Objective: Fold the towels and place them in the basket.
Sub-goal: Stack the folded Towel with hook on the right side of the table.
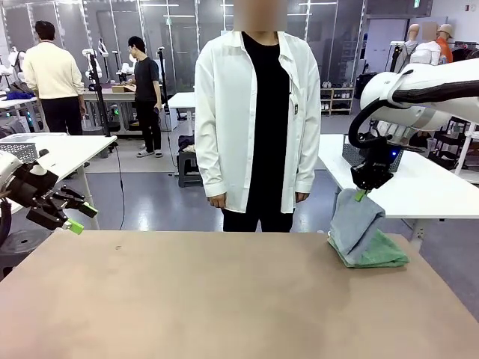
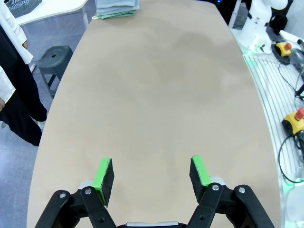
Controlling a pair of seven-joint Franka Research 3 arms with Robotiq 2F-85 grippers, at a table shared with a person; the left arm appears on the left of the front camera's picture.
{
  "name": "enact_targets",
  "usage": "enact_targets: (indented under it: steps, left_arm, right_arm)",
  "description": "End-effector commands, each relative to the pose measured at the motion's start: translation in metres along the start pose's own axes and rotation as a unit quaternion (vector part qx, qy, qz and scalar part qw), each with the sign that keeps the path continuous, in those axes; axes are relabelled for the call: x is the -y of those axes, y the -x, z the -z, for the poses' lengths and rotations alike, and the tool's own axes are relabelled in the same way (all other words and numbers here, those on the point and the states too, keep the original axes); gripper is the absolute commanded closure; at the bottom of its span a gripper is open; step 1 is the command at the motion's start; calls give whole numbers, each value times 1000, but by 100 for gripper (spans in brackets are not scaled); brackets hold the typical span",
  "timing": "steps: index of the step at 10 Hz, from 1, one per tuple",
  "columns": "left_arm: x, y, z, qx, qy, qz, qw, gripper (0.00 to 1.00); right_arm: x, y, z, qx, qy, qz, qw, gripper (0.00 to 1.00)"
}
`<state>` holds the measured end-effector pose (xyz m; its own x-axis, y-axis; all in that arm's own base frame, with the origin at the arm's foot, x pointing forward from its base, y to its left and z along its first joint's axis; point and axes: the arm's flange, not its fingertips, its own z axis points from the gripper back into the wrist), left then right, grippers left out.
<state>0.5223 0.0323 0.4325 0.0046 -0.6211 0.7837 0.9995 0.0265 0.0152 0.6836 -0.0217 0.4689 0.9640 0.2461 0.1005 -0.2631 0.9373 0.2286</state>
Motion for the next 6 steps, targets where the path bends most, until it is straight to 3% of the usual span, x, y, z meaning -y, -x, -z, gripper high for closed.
enact_targets:
  steps: [1, 6]
  left_arm:
    - [3, -2, -1, -1, -2, 1, 1000, 19]
    - [3, -2, -1, -1, -2, 1, 1000, 19]
  right_arm:
    - [17, -8, 5, 2, -37, -18, 999, 95]
    - [84, -15, 51, 6, -105, -1, 994, 95]
